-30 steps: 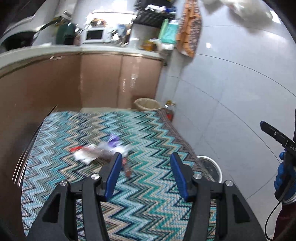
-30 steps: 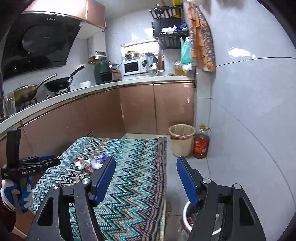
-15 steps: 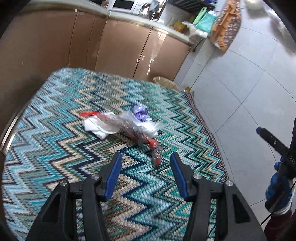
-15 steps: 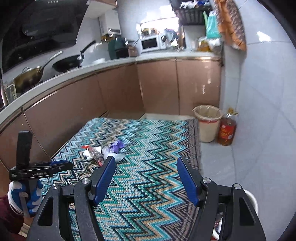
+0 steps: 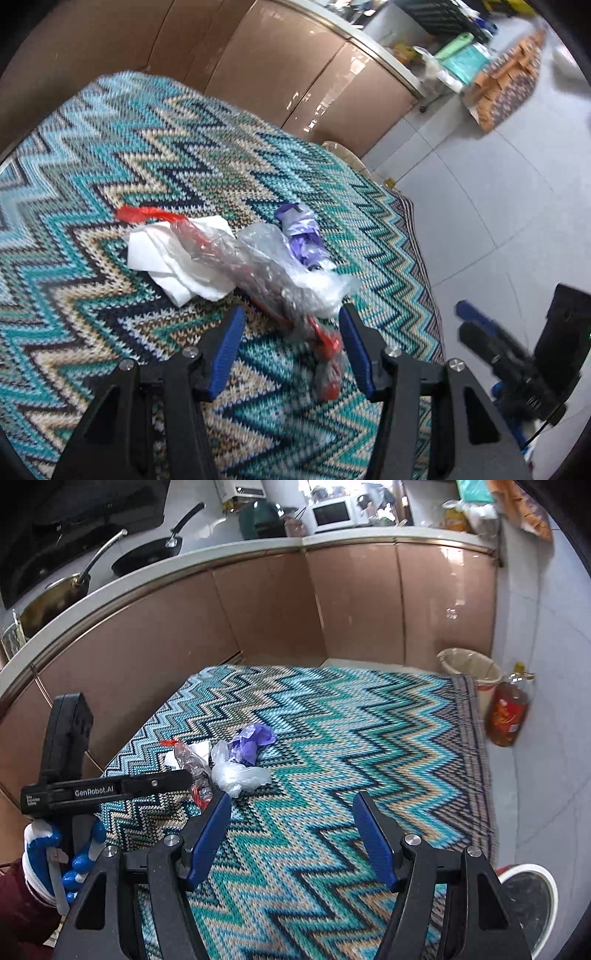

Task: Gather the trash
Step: 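Move both tools back over the rug toward the remaining trash pile, then grasp the clear plastic bag with the left tool while the right tool grasps a white plastic bag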

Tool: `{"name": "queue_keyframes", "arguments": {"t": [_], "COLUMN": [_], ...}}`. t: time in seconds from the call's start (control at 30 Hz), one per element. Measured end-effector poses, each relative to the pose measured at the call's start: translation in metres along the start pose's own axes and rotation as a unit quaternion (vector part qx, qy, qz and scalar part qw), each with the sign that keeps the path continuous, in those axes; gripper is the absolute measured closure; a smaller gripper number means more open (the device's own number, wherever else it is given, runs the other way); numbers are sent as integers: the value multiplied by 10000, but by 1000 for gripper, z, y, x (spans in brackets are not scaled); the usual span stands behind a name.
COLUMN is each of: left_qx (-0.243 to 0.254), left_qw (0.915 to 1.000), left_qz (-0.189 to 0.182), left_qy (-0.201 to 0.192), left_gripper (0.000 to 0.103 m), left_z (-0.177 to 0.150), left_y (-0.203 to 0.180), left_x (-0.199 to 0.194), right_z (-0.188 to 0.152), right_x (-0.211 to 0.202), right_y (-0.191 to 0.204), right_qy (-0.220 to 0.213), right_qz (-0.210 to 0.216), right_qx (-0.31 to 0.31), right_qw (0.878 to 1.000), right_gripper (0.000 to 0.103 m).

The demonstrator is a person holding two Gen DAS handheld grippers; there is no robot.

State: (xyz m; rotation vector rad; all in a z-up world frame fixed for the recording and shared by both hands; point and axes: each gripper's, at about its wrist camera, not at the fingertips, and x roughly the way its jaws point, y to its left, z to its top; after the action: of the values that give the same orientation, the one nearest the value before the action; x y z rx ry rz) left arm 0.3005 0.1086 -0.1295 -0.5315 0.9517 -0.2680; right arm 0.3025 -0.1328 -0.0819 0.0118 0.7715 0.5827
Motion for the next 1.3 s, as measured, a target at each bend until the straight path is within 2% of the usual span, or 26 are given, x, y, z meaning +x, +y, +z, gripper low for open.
{"name": "queue_keyframes", "arguments": {"t": [0.07,0.13,0.23,0.43,0.67,0.77,0.83,1.0,1.3], "left_qx": [-183,-335,-621,-642,-448,-384,-388,-335,-83], "left_qw": [9998,9993,9976,9971,9982,9985,9984,9985,9990], "left_qz": [-14,-42,-205,-353,-398,-396,-411,-438,-426], "left_qy": [74,151,231,185,61,51,55,45,-115], "left_gripper": [54,65,75,85,88,88,88,88,89], "left_z": [2,3,3,-1,-9,-13,-16,-27,-49], "left_y": [7,14,27,32,33,30,29,27,15], "left_x": [8,14,21,23,18,15,13,-2,-42], "right_z": [3,5,7,7,7,7,7,5,-12], "right_x": [12,28,49,86,112,114,114,106,58], "right_y": [2,4,4,1,4,4,6,16,32], "right_qy": [75,170,291,517,679,667,660,581,432], "right_qz": [81,196,393,957,1310,1389,1428,1425,1285], "right_qx": [-41,-68,-13,359,551,576,560,401,124], "right_qw": [9999,9996,9988,9934,9875,9864,9860,9873,9907], "right_gripper": [37,37,37,47,54,66,79,98,100]}}
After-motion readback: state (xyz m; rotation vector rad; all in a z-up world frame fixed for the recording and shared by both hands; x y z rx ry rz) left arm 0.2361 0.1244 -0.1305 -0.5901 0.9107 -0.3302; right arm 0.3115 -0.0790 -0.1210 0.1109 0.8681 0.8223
